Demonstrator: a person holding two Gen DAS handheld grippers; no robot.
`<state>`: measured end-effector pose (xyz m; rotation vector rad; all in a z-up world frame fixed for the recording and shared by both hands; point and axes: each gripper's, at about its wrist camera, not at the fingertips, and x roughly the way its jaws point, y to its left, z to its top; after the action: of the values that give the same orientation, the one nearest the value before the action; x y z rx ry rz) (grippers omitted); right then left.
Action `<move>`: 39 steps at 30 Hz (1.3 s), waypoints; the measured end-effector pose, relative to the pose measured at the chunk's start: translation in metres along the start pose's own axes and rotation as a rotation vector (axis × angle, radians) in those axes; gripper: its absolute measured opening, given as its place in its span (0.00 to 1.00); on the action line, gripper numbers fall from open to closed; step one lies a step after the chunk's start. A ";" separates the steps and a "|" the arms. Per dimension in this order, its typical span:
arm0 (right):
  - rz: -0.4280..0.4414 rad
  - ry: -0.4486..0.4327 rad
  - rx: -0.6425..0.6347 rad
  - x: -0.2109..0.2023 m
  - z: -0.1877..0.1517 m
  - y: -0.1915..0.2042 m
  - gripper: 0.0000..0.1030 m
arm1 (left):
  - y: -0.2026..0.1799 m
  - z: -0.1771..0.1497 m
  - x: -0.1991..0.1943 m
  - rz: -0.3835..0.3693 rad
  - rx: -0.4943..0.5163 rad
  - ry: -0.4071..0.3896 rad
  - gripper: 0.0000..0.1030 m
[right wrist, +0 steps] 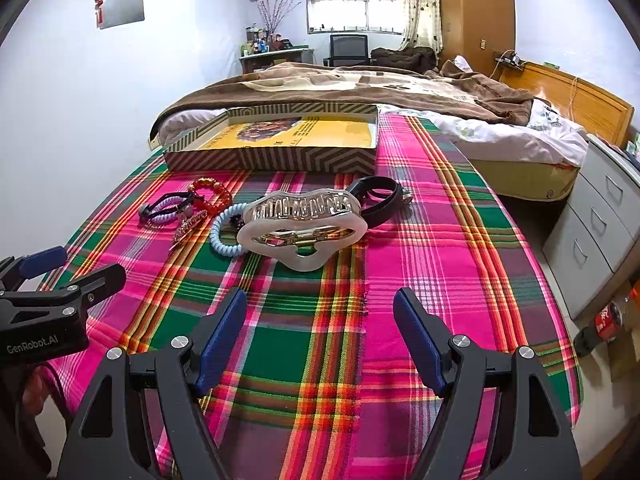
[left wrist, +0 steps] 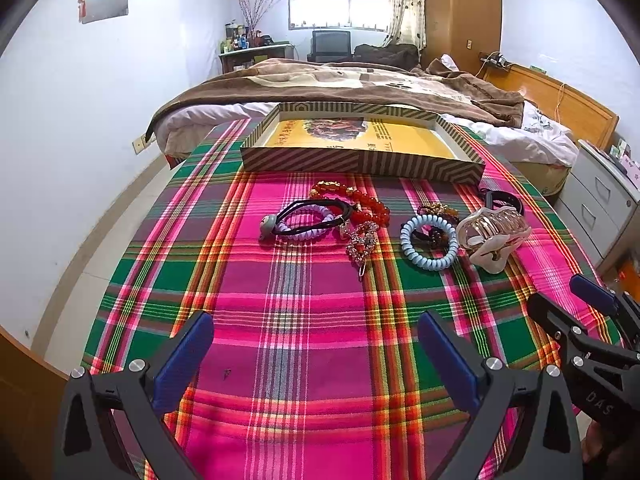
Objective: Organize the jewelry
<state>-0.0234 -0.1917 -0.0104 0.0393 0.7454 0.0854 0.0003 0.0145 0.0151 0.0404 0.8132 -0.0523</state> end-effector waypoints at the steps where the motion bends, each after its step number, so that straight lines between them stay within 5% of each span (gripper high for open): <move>1: -0.001 0.000 0.000 0.000 0.000 0.000 0.73 | 0.000 0.000 0.000 0.000 0.000 0.000 1.00; 39: 0.002 0.000 0.006 0.000 -0.001 -0.001 0.73 | -0.003 0.000 -0.001 -0.004 0.003 0.001 1.00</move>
<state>-0.0238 -0.1922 -0.0117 0.0454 0.7460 0.0847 -0.0008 0.0120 0.0156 0.0413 0.8144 -0.0576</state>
